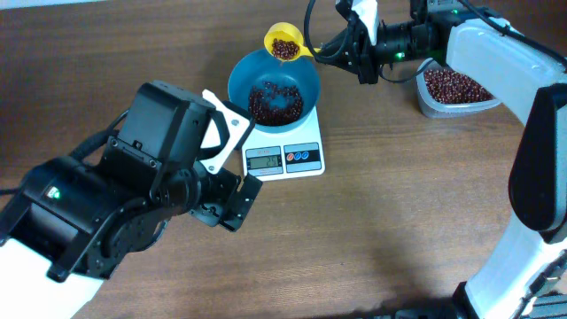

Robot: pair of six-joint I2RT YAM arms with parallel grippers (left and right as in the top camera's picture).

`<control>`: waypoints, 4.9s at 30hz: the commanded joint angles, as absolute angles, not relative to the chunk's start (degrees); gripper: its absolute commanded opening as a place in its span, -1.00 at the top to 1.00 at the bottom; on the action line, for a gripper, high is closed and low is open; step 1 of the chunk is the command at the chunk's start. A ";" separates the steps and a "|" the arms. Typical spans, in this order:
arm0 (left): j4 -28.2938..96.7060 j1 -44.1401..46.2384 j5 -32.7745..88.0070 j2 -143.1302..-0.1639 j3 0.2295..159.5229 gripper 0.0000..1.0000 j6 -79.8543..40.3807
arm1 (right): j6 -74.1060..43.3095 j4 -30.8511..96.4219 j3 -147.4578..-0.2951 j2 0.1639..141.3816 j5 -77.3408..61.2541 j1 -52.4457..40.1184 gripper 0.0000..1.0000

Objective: Scoop item into bowl and weigh 50g on scale
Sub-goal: 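Tilt the scoop with the right gripper to pour beans into the bowl, then move the empty scoop back into the bean tub with the right gripper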

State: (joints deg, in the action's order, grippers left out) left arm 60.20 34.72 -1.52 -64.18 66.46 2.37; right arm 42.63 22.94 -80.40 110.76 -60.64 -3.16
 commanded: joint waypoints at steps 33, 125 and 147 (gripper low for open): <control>60.12 34.44 -1.91 -64.07 67.70 -0.98 2.85 | 38.33 24.69 -80.73 109.43 -55.55 -6.46 0.92; 60.12 34.44 -1.91 -64.07 67.70 -0.97 2.85 | 43.44 50.33 -81.65 86.76 -0.38 11.73 0.92; 60.12 34.44 -1.91 -64.07 67.70 -0.98 2.85 | 36.29 58.04 -81.82 102.52 -10.39 12.12 0.92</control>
State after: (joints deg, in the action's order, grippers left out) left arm 60.20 34.72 -1.52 -64.20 66.54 2.37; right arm 38.92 57.76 -81.54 102.32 -6.70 11.70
